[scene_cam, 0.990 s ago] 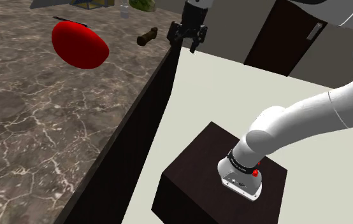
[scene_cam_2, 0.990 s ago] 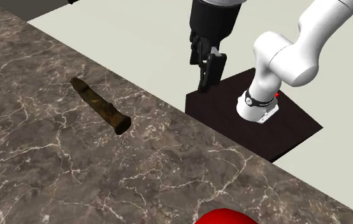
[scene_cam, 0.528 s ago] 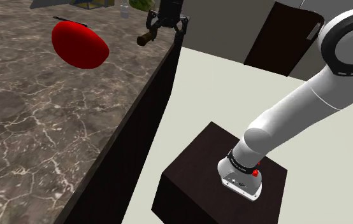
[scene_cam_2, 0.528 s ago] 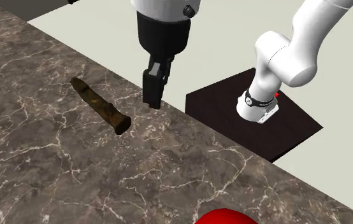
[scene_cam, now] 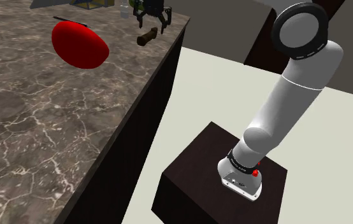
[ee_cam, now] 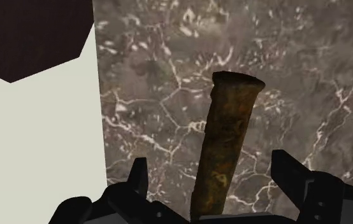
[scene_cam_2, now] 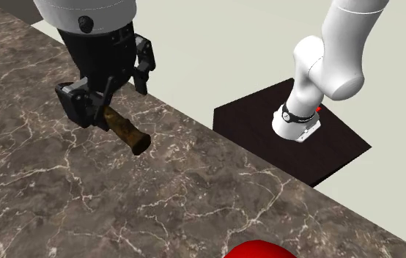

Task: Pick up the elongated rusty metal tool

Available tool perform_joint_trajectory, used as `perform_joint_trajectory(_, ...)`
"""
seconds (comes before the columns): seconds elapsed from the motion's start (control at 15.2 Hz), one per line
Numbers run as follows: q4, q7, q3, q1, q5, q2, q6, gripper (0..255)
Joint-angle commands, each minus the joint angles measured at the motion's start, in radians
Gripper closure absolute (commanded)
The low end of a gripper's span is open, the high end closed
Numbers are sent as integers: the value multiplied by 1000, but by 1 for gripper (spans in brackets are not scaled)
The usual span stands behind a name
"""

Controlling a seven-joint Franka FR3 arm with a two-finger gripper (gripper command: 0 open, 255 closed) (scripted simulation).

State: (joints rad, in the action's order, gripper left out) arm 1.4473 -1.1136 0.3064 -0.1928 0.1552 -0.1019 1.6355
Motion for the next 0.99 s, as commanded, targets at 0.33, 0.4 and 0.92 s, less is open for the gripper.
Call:
perform_joint_trajectory(0.33,-69,-104,-14,5,41,-90,13,0)
perform_joint_trajectory(0.4,-50,-106,-14,3,39,-86,28,0)
perform_joint_trajectory(0.92,-3,-109,-16,-1,37,-76,65,255)
